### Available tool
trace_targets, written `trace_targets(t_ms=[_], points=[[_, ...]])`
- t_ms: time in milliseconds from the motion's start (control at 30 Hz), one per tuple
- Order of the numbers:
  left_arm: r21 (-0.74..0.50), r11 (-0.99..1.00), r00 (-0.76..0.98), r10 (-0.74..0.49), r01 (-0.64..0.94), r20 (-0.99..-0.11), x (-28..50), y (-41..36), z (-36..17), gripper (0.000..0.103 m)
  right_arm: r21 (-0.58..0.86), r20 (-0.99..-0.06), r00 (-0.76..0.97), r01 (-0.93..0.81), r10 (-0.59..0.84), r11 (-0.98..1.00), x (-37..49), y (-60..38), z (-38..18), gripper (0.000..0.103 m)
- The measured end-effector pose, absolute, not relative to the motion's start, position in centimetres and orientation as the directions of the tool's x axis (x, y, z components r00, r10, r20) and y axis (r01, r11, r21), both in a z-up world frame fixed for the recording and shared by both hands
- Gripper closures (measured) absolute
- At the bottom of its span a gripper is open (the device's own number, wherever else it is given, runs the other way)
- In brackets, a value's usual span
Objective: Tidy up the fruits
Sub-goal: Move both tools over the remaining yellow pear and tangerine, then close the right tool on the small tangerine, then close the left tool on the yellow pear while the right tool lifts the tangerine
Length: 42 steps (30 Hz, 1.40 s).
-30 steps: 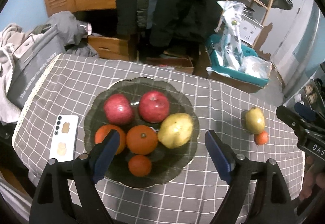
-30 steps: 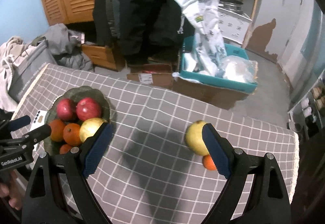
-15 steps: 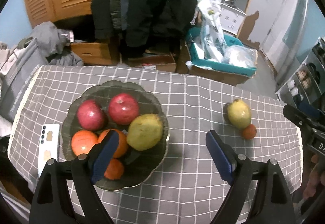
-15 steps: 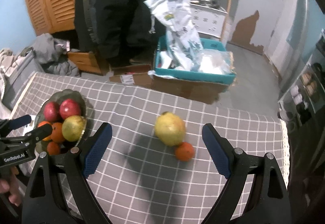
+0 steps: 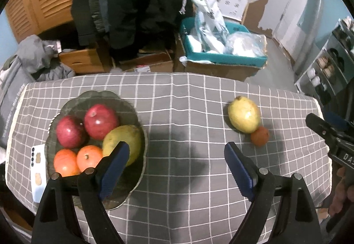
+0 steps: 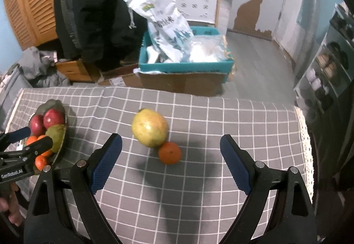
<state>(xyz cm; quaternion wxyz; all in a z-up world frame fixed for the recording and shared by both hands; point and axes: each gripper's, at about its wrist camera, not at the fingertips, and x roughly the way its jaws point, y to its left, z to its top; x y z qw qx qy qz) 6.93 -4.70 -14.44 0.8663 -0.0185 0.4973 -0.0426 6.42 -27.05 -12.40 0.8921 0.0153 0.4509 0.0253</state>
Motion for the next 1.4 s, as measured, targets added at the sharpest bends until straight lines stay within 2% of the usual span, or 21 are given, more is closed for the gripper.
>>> trace_targets(t_ms=[400,900,1067,1167,1233,1400], points=[[-0.033,0.995,0.43,-0.073,0.099,-0.9,8.6,-7.6,-18.5,0.014,0.081,-0.886,0.456,-0.031,0.086,0.996,8.6,-28.0,-19.5,0.014],[-0.035,0.996,0.354,-0.061,0.077,-0.933,10.0,-7.4,-22.9,0.014,0.071,-0.923,0.372,-0.09,0.1,0.993,11.4,-26.2,-25.0,0.015],[-0.031,0.996,0.345,-0.06,0.089,-0.937,10.2,-7.7,-23.4,0.014,0.078,-0.932,0.346,-0.109,0.111,0.991,11.9,-25.6,-26.5,0.025],[-0.036,0.995,0.343,-0.066,0.094,-0.937,10.4,-7.8,-23.5,0.014,0.097,-0.933,0.338,-0.1,0.125,0.99,12.0,-25.6,-26.8,0.041],[-0.044,0.994,0.342,-0.074,0.096,-0.937,10.5,-7.9,-23.4,0.014,0.107,-0.933,0.334,-0.096,0.133,0.99,12.0,-25.7,-26.9,0.056],[-0.082,0.992,0.339,-0.112,0.1,-0.934,10.9,-8.5,-23.1,0.014,0.104,-0.93,0.346,-0.08,0.125,0.991,11.7,-26.6,-26.6,0.057]])
